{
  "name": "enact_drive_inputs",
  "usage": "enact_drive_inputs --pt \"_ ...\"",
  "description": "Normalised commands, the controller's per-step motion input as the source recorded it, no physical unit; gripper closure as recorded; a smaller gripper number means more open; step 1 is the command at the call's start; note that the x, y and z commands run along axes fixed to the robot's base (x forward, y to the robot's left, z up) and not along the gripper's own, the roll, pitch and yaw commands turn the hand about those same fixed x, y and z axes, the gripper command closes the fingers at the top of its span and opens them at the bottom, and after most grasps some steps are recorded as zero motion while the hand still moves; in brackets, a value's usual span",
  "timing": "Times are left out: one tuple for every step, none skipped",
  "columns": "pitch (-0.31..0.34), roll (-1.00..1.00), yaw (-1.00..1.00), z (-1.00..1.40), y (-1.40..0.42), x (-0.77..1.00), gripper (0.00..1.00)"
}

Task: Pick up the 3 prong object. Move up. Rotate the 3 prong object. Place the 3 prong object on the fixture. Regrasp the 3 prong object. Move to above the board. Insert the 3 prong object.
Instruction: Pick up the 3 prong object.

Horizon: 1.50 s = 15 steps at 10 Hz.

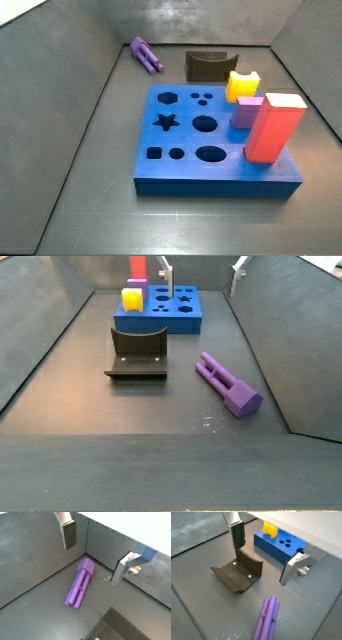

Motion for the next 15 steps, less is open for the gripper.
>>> enact_drive_inputs --pt "-0.046 0.0 0.5 -0.51 0.09 -0.07 0.0" --pt "-0.059 -0.01 1.0 -0.76 0.09 -0.05 0.0" --pt "-0.087 0.0 1.0 -0.75 0.09 -0.12 0.0" --pt "-0.086 0.0 1.0 -0.74 0.09 -0.11 0.0" --pt "-0.033 -0.06 0.98 -0.61 0.18 -0.12 0.0" --pt "-0.026 -0.04 0.9 -0.5 0.27 -0.2 0.0" --pt "-0.031 -0.06 0.85 -0.47 0.34 -0.24 0.0" --pt "-0.06 -0.08 0.74 -0.5 0.46 -0.3 0.0" --pt "-0.06 -0.09 0.71 -0.48 0.49 -0.33 0.0" --pt "-0.063 -0.11 0.65 -0.47 0.55 -0.37 0.0" --pt "-0.071 -0.13 0.61 -0.53 0.6 -0.38 0.0" --pt "-0.104 -0.08 0.5 -0.68 0.59 -0.53 0.0" --pt "-0.089 -0.02 0.13 -0.87 0.4 -0.65 0.0" --pt "-0.071 -0.01 0.0 -1.0 0.3 -0.7 0.0" --pt "-0.01 0.0 -0.36 -1.0 0.03 -0.58 0.0"
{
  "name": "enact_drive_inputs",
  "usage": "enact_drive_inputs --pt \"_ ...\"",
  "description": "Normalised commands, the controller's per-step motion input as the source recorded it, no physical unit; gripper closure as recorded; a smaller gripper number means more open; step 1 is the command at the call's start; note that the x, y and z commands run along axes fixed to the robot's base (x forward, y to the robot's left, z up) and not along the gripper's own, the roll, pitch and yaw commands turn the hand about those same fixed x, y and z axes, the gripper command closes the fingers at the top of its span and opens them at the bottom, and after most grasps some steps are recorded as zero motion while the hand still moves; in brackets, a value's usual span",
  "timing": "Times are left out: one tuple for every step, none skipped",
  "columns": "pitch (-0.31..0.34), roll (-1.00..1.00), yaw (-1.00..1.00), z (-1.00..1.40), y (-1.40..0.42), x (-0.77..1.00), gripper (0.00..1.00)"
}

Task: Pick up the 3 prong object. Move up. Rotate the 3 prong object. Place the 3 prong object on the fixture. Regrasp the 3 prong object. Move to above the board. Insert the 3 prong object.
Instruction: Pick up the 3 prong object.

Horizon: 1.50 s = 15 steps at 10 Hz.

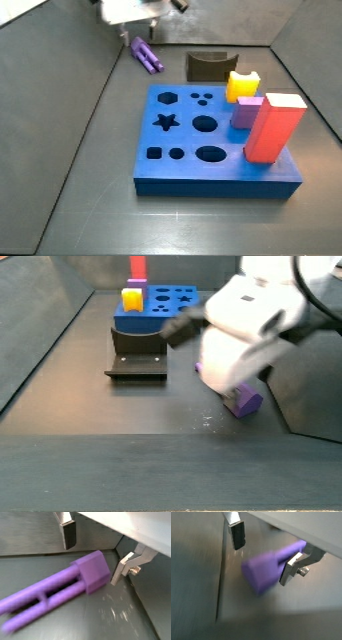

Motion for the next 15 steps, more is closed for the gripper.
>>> enact_drive_inputs --pt "-0.019 0.0 -0.73 -0.95 -0.03 -0.39 0.0" --pt "0.0 0.02 -0.78 -0.91 -0.15 -0.24 0.0" --pt "0.0 0.04 -0.71 -0.83 -0.21 -0.25 0.0" --pt "-0.036 0.06 0.0 -0.09 -0.06 -0.1 0.0" --pt "0.0 0.0 0.0 0.0 0.0 0.0 0.0" --pt "0.0 0.0 0.0 0.0 0.0 0.0 1.0" --pt "0.0 0.0 0.0 0.0 0.0 0.0 1.0" --pt "0.0 0.0 0.0 0.0 0.0 0.0 1.0" --pt "0.0 0.0 0.0 0.0 0.0 0.0 1.0" --pt "0.0 0.0 0.0 0.0 0.0 0.0 1.0" --pt "0.0 0.0 0.0 0.0 0.0 0.0 1.0" --pt "0.0 0.0 0.0 0.0 0.0 0.0 1.0" --pt "0.0 0.0 0.0 0.0 0.0 0.0 1.0" --pt "0.0 0.0 0.0 0.0 0.0 0.0 1.0" --pt "0.0 0.0 0.0 0.0 0.0 0.0 1.0"
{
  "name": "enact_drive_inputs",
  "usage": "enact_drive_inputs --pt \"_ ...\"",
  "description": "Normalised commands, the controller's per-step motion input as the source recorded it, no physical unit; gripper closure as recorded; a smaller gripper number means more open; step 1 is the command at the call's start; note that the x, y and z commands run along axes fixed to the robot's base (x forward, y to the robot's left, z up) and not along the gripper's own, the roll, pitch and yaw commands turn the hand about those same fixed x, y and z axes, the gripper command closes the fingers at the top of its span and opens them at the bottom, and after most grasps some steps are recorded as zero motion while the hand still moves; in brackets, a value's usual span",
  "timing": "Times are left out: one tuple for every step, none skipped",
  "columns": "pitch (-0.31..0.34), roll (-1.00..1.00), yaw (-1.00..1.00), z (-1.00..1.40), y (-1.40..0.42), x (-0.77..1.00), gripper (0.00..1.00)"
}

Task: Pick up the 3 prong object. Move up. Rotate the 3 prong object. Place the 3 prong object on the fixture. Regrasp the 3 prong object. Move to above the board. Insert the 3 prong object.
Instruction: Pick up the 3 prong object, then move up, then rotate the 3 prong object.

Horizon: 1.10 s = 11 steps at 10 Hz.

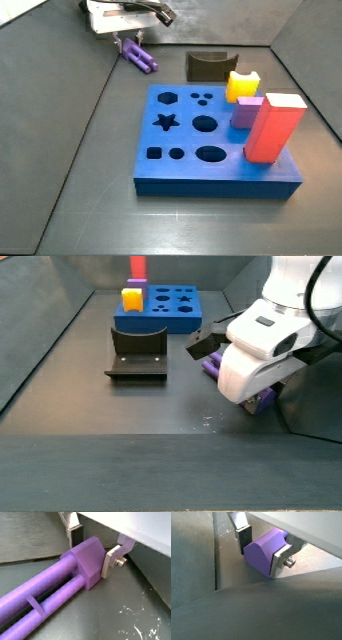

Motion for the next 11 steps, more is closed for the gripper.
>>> enact_drive_inputs --pt "0.0 0.0 0.0 0.0 0.0 0.0 1.0" --pt "0.0 0.0 0.0 0.83 0.0 0.0 1.0" --pt "0.014 0.0 0.01 0.8 0.03 -0.03 1.0" --pt "0.021 0.01 0.01 0.71 0.02 -0.04 1.0" --pt "0.028 0.02 0.0 0.64 0.02 -0.03 1.0" --pt "0.047 0.03 -0.01 0.48 0.01 -0.03 1.0" --pt "0.061 0.04 -0.02 0.3 0.01 -0.02 1.0" --pt "0.069 0.06 -0.02 0.17 0.01 -0.02 1.0" --pt "0.0 0.0 0.0 0.64 -0.98 1.0 1.0" --pt "0.014 0.01 0.02 0.58 -0.98 1.0 1.0" --pt "0.053 0.0 0.03 0.59 -0.98 1.0 1.0"
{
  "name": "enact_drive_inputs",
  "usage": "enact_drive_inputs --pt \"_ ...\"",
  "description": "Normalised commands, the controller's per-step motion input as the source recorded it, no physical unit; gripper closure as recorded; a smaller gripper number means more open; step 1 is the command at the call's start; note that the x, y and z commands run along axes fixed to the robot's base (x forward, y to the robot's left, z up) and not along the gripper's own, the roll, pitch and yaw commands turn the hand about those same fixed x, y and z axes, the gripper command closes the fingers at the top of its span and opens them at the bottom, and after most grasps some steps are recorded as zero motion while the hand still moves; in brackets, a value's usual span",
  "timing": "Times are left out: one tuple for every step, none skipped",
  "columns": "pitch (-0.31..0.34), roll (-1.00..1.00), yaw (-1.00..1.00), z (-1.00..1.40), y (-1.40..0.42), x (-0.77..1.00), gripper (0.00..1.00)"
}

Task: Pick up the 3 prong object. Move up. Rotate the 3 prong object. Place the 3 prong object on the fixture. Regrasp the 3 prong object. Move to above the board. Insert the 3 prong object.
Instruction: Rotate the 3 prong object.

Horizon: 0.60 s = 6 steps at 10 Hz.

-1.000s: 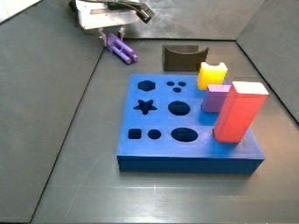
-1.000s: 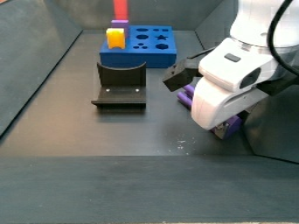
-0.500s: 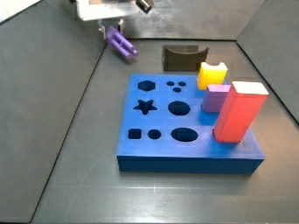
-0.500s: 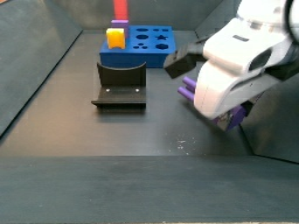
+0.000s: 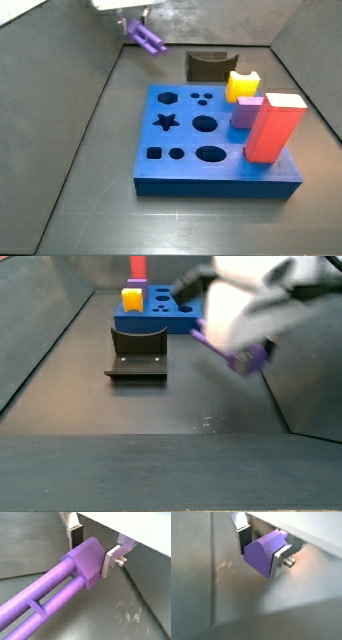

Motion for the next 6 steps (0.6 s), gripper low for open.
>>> enact_drive_inputs --pt "0.1 0.03 0.03 0.43 -0.7 0.79 1.0" --pt "0.109 0.04 0.03 0.33 -0.54 0.65 1.0" --pt "0.111 0.06 0.03 0.13 -0.21 0.4 1.0" --pt "0.122 0.07 0.02 0.05 -0.09 0.25 1.0" --pt "0.0 0.0 -1.0 0.0 0.0 0.0 1.0" --pt "0.0 0.0 -1.0 0.01 0.02 -0.03 1.0"
